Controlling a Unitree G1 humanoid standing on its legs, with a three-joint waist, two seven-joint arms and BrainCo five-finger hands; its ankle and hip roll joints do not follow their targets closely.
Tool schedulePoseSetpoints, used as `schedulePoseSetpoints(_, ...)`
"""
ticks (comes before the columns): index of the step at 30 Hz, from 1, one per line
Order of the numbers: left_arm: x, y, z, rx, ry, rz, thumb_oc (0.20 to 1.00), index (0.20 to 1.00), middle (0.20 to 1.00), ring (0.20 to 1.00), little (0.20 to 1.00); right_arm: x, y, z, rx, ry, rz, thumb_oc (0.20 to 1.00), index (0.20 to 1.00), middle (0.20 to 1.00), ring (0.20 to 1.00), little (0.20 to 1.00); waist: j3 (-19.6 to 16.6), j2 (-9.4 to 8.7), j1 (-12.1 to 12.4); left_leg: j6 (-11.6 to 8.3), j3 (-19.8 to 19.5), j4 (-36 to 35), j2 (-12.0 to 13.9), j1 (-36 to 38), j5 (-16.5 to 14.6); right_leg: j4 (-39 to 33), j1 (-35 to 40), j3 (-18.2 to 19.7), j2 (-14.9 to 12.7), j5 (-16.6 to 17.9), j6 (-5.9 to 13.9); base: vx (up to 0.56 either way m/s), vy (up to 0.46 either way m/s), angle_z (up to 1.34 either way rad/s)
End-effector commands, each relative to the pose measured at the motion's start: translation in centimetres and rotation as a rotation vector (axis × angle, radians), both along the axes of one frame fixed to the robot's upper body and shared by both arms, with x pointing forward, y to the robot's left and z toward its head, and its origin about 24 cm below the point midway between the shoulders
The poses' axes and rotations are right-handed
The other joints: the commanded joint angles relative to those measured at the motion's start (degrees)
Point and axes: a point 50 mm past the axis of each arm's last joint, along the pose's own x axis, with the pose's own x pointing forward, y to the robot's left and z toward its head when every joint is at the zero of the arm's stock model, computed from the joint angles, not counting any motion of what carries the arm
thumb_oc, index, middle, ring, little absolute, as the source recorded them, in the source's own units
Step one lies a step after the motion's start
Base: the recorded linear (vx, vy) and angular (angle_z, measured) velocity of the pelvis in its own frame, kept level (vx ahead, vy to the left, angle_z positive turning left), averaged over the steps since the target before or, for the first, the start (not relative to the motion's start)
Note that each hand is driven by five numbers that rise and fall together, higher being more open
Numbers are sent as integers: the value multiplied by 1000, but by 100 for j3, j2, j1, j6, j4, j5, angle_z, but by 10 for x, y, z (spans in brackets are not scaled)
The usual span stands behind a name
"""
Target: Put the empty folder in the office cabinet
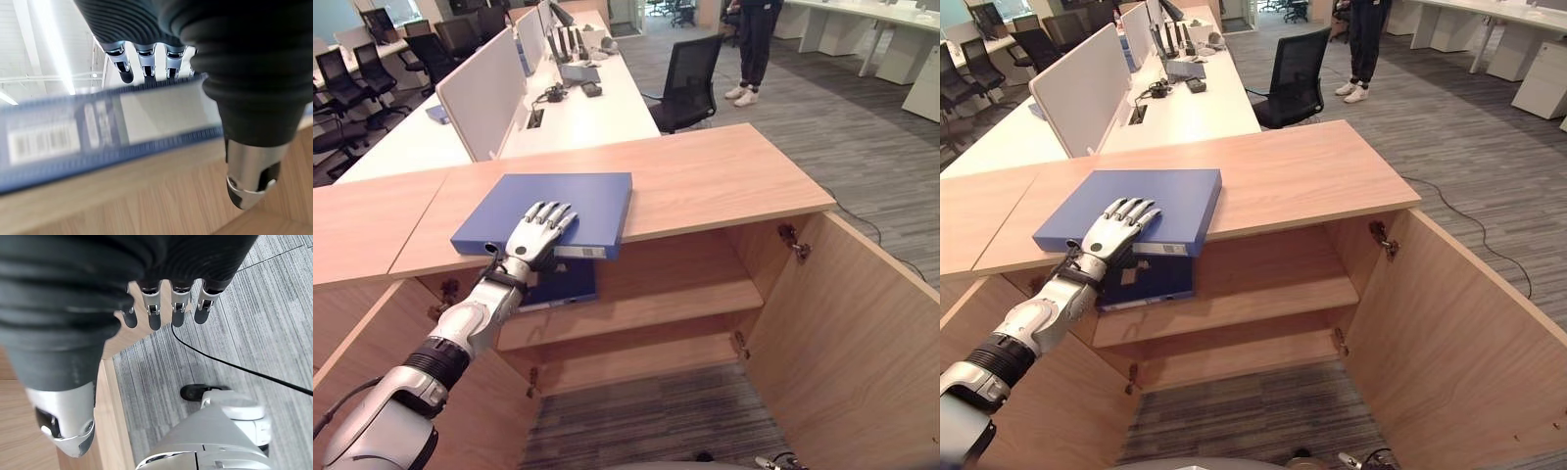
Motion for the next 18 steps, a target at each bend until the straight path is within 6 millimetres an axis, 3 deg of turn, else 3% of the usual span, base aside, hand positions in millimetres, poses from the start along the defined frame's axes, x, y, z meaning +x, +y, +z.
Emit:
schedulePoseSetpoints(1,30,3,57,15,-177,32,1000,1000,1000,1000,1000,14,-10,4,-42,-6,-1,1000,1000,1000,1000,1000,99,-190,-46,-146,-130,69,-66,-109,-302,132,472,25,-280,-790,491,0,0,0)
schedulePoseSetpoints(14,27,5,46,-22,-143,53,1000,1000,1000,1000,1000,17,-9,4,-42,-18,-9,1000,1000,1000,1000,1000,104,-232,-44,-142,-98,69,-68,-89,-311,151,481,51,-273,-803,490,1,2,-3)
schedulePoseSetpoints(16,27,5,45,-27,-139,53,448,448,448,448,448,17,-10,4,-43,-18,-12,1000,1000,1000,1000,1000,103,-234,-41,-141,-97,69,-72,-84,-317,165,481,52,-272,-808,489,0,0,0)
schedulePoseSetpoints(18,26,6,44,-37,-136,56,200,200,200,200,200,17,-10,4,-44,-19,-13,1000,1000,1000,1000,1000,100,-237,-41,-141,-101,69,-73,-77,-320,167,483,49,-268,-812,487,0,0,0)
